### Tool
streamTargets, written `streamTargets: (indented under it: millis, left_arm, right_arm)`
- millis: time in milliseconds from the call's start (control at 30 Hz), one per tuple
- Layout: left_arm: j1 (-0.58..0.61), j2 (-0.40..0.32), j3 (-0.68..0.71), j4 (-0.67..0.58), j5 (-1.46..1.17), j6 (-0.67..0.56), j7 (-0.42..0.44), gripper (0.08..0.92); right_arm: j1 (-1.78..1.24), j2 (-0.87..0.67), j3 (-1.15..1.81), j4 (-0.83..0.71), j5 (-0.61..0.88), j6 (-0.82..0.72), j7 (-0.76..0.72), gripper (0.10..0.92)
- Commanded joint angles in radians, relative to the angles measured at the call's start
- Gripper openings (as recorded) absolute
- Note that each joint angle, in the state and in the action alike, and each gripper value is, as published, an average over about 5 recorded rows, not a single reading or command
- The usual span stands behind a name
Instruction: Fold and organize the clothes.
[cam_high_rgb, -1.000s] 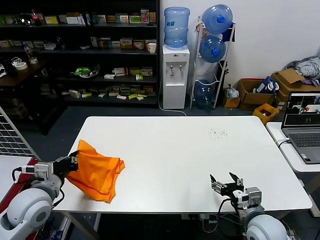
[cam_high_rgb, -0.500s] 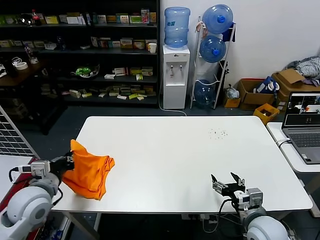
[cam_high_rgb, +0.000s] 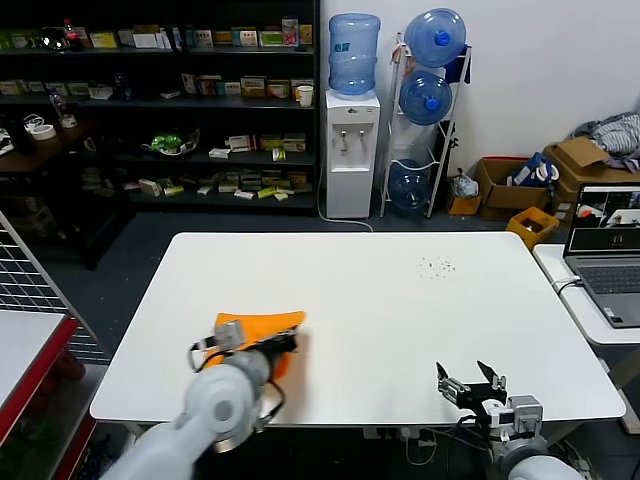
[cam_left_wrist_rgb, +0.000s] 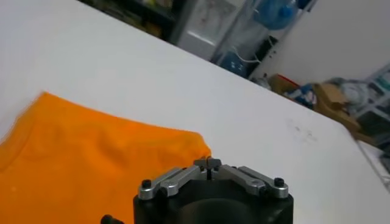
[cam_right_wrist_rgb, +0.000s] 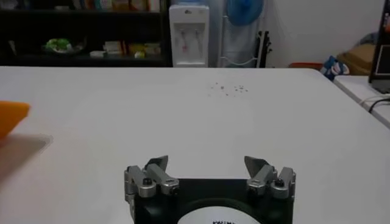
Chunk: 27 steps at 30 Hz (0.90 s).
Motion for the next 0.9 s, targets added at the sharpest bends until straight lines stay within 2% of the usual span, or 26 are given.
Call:
streamTargets:
  millis: [33,400,500,567,667,733,800,900]
  left_arm:
    - [-0.278,-0.426,0.276,0.376,0.07,0.0,-0.02,0.092]
    - [-0.244,-0.435,0.265,0.412,0.126,-0.006,0.009,0.092]
    - [-0.225,-0.423,0.258,0.376,0.12,-0.004,0.016,0.092]
    - [-0.205,-0.399,0.257,0.31,0.098,-0.003,0.007,0.1]
    - [-0.149,-0.322,0.241,0.161,0.064,0.0,-0.003,0.158]
    - [-0.093,-0.235,0.205,0.066,0.084,0.0,0.031,0.217]
    - [-0.012,-0.135,0.134,-0.007,0.156,-0.011,0.127,0.278]
    - [0.177,-0.008,-0.035,-0.065,0.394,-0.106,0.352,0.365]
  right_arm:
    - [-0.071,0.019,0.059,0.025,-0.005,-0.001,0.002,0.823]
    - [-0.023,0.001,0.025,-0.005,0.008,0.005,-0.007,0.823]
    - [-0.015,-0.007,0.024,-0.014,0.002,0.045,-0.042,0.823]
    - [-0.007,-0.016,0.026,-0.019,-0.005,0.08,-0.076,0.823]
    - [0.007,-0.033,0.039,-0.027,-0.016,0.14,-0.16,0.823]
    - [0.013,-0.042,0.058,-0.042,-0.023,0.199,-0.231,0.823]
    - [0.016,-0.043,0.081,-0.067,-0.038,0.265,-0.287,0.823]
    - [0.014,-0.029,0.119,-0.111,-0.06,0.358,-0.338,0.823]
